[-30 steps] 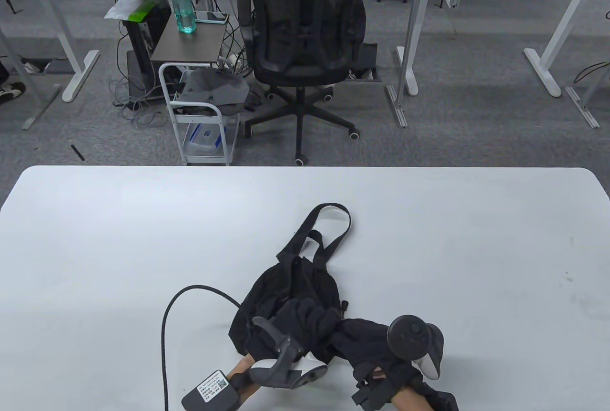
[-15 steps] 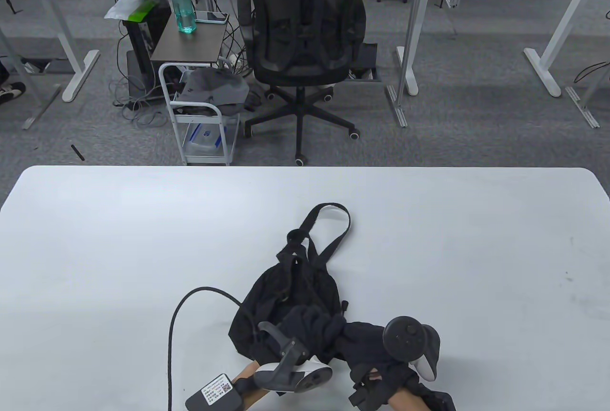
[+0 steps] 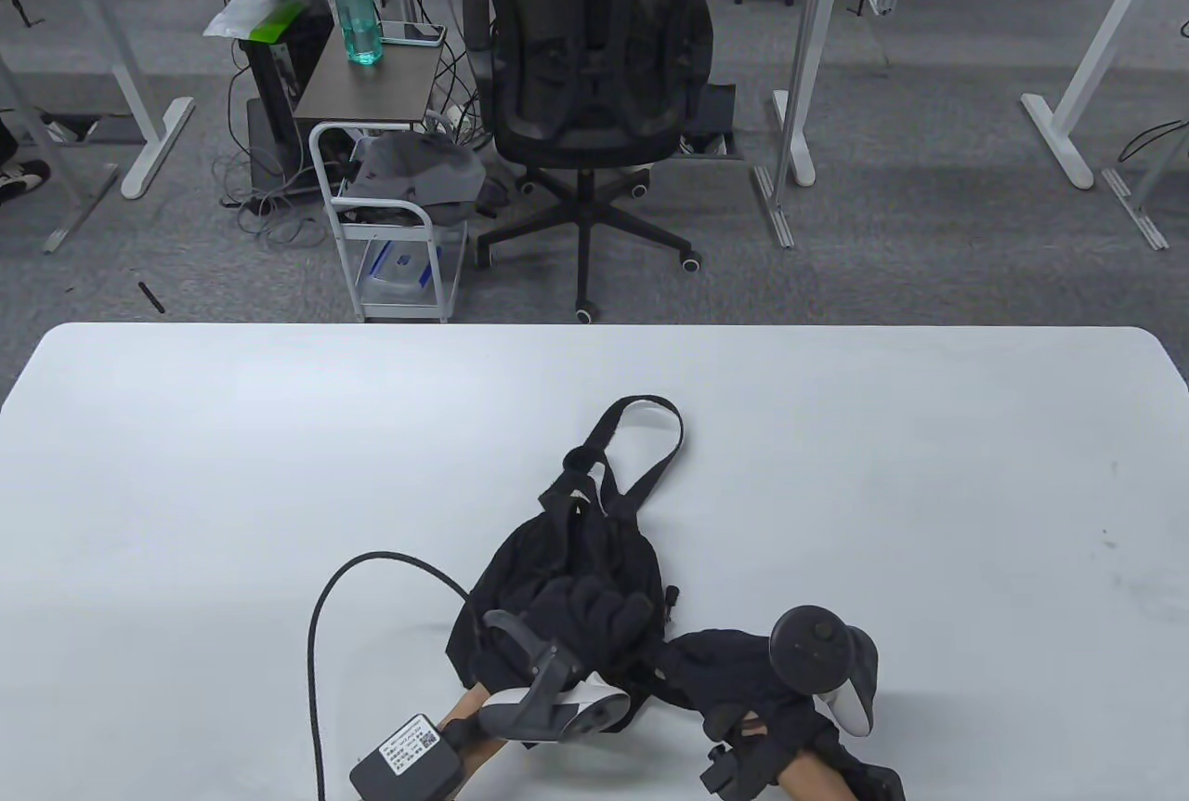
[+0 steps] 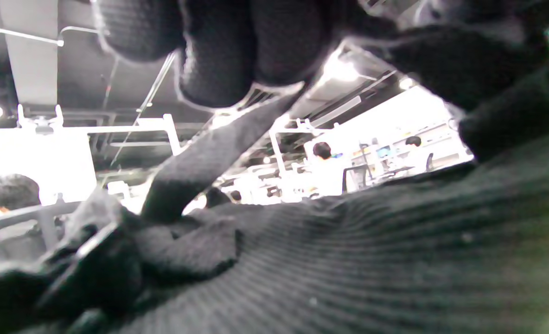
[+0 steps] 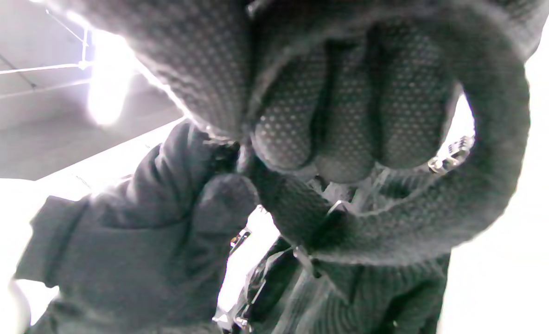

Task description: Pull shoulder strap to tighten

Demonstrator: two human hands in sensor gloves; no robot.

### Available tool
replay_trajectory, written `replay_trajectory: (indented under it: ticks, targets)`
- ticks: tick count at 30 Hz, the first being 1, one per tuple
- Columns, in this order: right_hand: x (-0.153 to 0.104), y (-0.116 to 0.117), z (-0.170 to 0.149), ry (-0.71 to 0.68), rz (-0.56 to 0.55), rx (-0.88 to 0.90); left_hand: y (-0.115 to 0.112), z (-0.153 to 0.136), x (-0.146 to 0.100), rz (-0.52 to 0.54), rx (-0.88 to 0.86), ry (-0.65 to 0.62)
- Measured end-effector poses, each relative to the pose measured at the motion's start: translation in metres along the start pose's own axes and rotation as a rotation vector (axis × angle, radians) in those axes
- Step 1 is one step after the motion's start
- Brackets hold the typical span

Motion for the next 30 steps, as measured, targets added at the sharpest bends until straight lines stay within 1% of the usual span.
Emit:
replay_trajectory:
  ticks: [2, 6, 8, 10, 13, 15, 17, 21, 22, 26, 30]
  targets:
    - [-0.001, 0.001, 0.001, -0.008, 0.002, -0.001, 0.005, 0.003, -0.001, 0.018, -0.008, -0.012]
    - [-0.001, 0.008, 0.008, -0.038, 0.017, 0.019, 0.020, 0.023, -0.001, 0.077, -0.049, -0.078]
    - [-0.003, 0.009, 0.010, -0.043, 0.009, -0.002, 0.022, 0.027, -0.001, 0.074, -0.019, -0.070]
    - [-0.003, 0.010, 0.010, -0.039, 0.018, -0.004, 0.022, 0.026, -0.001, 0.080, -0.024, -0.086]
    - [-0.001, 0.012, 0.009, -0.027, 0.032, 0.000, 0.016, 0.024, 0.000, 0.052, -0.024, -0.083]
    - [0.000, 0.012, 0.007, -0.016, 0.041, -0.011, 0.011, 0.022, 0.001, 0.044, 0.006, -0.092]
    - [0.000, 0.009, 0.005, -0.005, 0.046, -0.012, 0.005, 0.015, 0.002, 0.025, 0.031, -0.074]
    - [-0.001, 0.003, 0.003, 0.001, 0.042, 0.007, -0.001, -0.003, 0.001, 0.002, -0.019, -0.020]
    - [0.000, 0.003, 0.003, 0.003, 0.052, 0.014, -0.001, -0.001, 0.000, 0.018, -0.033, -0.038]
    - [-0.002, 0.006, 0.002, 0.004, 0.086, 0.008, 0.005, 0.006, -0.003, 0.035, 0.032, -0.057]
    - [-0.001, 0.010, 0.005, -0.013, 0.090, 0.040, 0.017, 0.018, -0.004, 0.079, -0.032, -0.085]
Point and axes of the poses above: the tracker on the back of each hand, its own z axis roughly to the thumb side, its own x axis roughly from the wrist to the fingertips, y = z × x, the point moved 3 cm from there along x, roughly from the wrist to the fingertips, and after that the axes turned 1 degree about -y, right-handed, at the moved point
